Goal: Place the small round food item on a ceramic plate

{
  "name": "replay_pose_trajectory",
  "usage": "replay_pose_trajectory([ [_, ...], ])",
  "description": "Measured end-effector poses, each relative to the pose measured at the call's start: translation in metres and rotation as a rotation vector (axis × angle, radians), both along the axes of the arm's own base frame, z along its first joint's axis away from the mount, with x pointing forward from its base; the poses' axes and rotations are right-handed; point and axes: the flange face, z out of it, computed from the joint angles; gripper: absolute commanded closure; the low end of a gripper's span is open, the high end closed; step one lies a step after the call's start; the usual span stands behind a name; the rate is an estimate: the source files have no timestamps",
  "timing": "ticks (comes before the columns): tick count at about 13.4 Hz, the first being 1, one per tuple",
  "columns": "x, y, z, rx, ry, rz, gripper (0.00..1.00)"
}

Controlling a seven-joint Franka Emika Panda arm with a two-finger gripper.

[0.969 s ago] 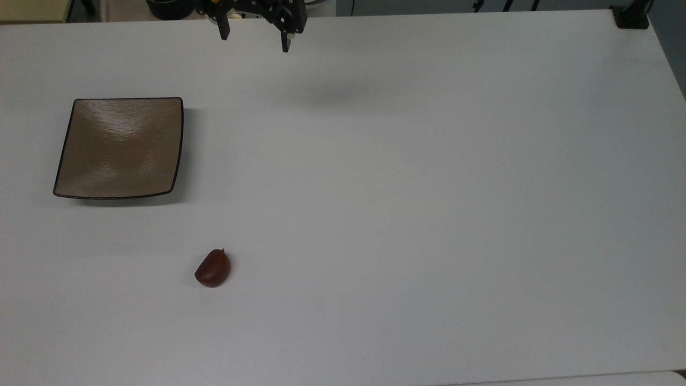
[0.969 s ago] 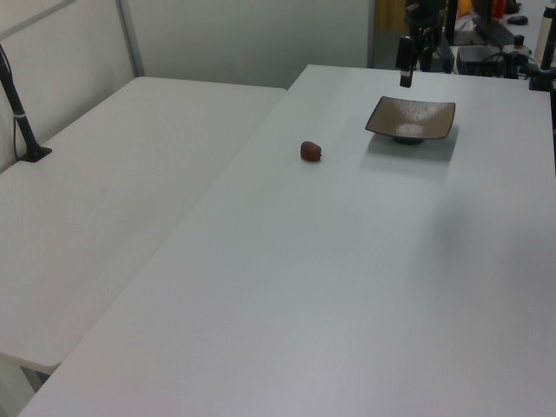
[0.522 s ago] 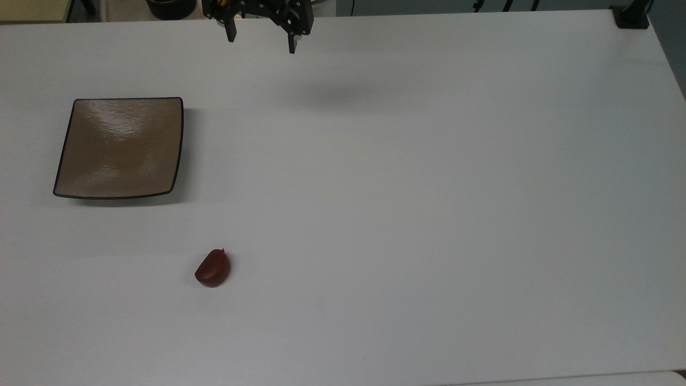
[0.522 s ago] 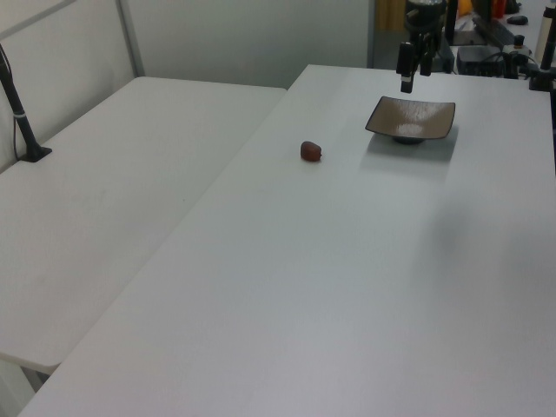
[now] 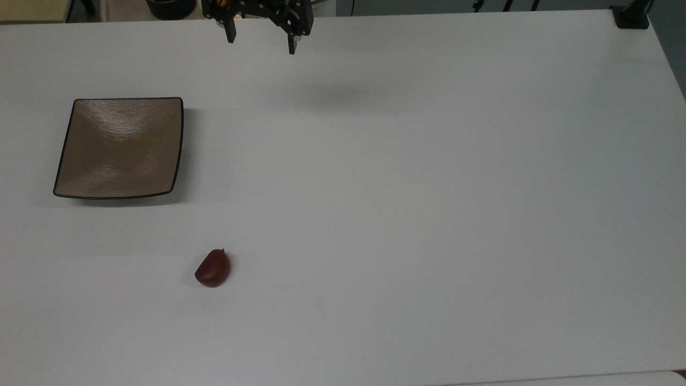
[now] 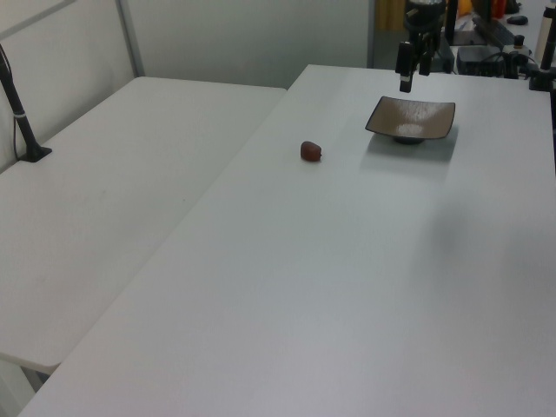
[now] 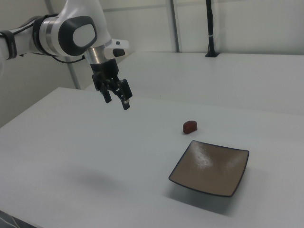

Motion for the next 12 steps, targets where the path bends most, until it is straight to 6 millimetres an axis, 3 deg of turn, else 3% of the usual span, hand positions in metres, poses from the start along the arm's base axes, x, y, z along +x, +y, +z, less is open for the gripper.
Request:
replay_pose_trajectory([
  [5, 0.016, 0.002, -0.005, 0.019, -0.093, -0.062, 0.0],
  [12, 0.084, 0.006, -0.05, 0.074, -0.217, -0.288, 0.0],
])
